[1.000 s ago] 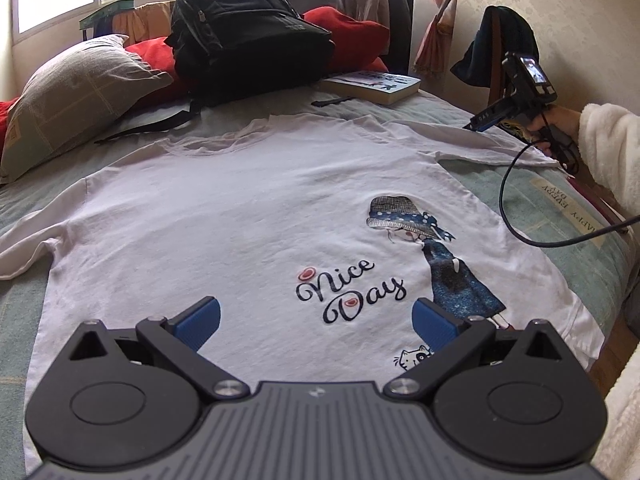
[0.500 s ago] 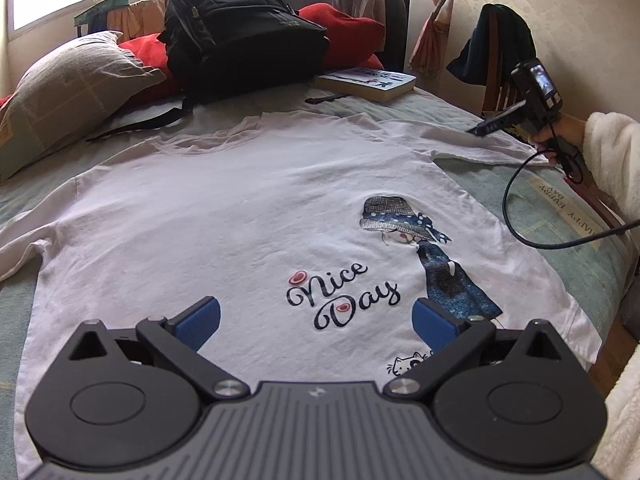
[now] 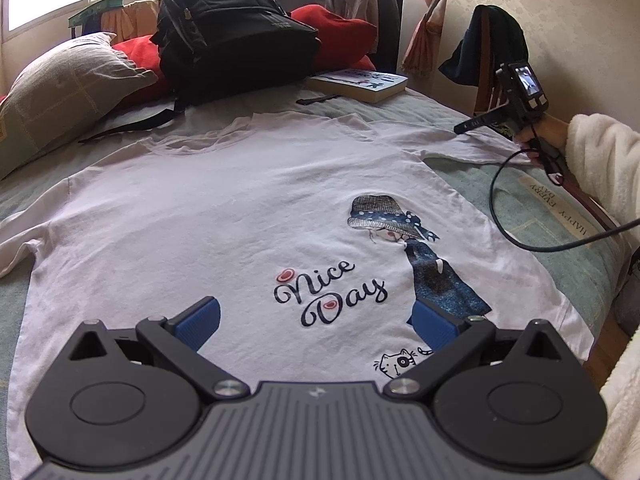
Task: Fold clothes
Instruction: 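Smooth the sleeve edge flat with the open right tool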
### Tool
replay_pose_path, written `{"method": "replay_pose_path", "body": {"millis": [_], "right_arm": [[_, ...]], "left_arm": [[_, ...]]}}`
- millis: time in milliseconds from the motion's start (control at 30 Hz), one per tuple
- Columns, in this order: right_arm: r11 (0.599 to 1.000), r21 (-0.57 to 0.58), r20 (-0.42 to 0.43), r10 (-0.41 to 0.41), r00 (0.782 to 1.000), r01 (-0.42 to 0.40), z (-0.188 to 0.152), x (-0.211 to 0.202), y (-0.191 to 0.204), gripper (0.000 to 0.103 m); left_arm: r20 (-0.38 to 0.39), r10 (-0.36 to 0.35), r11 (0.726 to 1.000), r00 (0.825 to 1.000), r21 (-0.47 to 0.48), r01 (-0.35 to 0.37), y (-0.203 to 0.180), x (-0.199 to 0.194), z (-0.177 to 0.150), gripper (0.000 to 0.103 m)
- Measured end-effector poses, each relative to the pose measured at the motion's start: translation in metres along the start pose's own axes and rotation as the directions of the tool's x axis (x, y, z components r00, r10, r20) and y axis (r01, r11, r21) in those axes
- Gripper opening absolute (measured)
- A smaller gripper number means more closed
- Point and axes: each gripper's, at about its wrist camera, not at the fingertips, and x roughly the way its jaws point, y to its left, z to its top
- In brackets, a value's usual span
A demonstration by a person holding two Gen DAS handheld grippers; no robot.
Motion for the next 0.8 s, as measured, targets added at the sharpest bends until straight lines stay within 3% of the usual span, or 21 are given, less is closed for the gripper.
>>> {"method": "replay_pose_path", "body": {"millis": [167, 300, 333, 400, 467, 500, 533, 600, 700, 800], "right_arm": [[0.987, 0.155, -0.003, -0.036, 0.999, 0.036, 0.01, -0.003, -0.003, 0.013], [0.962, 0.273, 0.003, 0.007, 1.0, -0.007, 0.017, -0.026, 0.009, 0.07], [0.953, 0.303, -0.019, 0.033, 0.999, -0.025, 0.017, -0.026, 0.015, 0.074], [0.942, 0.335, -0.08, 0.062, 0.995, -0.032, 0.016, -0.018, 0.029, 0.075], [0.942, 0.335, -0.151, 0.04, 0.988, 0.013, 0.014, 0.001, 0.045, 0.077], [0.942, 0.332, -0.164, 0.009, 0.986, 0.047, 0.014, 0.011, 0.049, 0.087], [0.942, 0.328, -0.154, -0.021, 0.988, 0.071, 0.016, 0.018, 0.051, 0.096], [0.934, 0.343, -0.148, -0.054, 0.987, 0.103, 0.022, 0.033, 0.047, 0.103], [0.91, 0.402, -0.145, -0.045, 0.988, 0.1, 0.029, 0.043, 0.031, 0.103], [0.905, 0.423, -0.106, -0.007, 0.994, 0.051, 0.037, 0.025, 0.016, 0.101]], "left_arm": [[0.018, 0.003, 1.0, 1.0, -0.003, -0.002, 0.002, -0.005, 0.001, 0.101], [0.02, 0.011, 1.0, 1.0, -0.01, -0.011, 0.003, -0.006, 0.001, 0.101], [0.02, 0.013, 1.0, 1.0, -0.011, -0.013, 0.003, -0.006, 0.001, 0.101], [0.02, 0.017, 1.0, 1.0, -0.013, -0.017, 0.003, -0.007, 0.001, 0.101], [0.02, 0.021, 1.0, 1.0, -0.015, -0.02, 0.004, -0.007, 0.001, 0.101], [0.019, 0.022, 1.0, 1.0, -0.017, -0.022, 0.004, -0.008, 0.001, 0.101], [0.019, 0.024, 1.0, 1.0, -0.018, -0.024, 0.004, -0.008, 0.001, 0.101], [0.019, 0.028, 0.999, 0.999, -0.02, -0.027, 0.004, -0.009, 0.0, 0.101], [0.02, 0.033, 0.999, 0.999, -0.022, -0.032, 0.004, -0.01, 0.0, 0.101], [0.025, 0.033, 0.999, 0.999, -0.017, -0.032, 0.003, -0.012, 0.0, 0.101]]}}
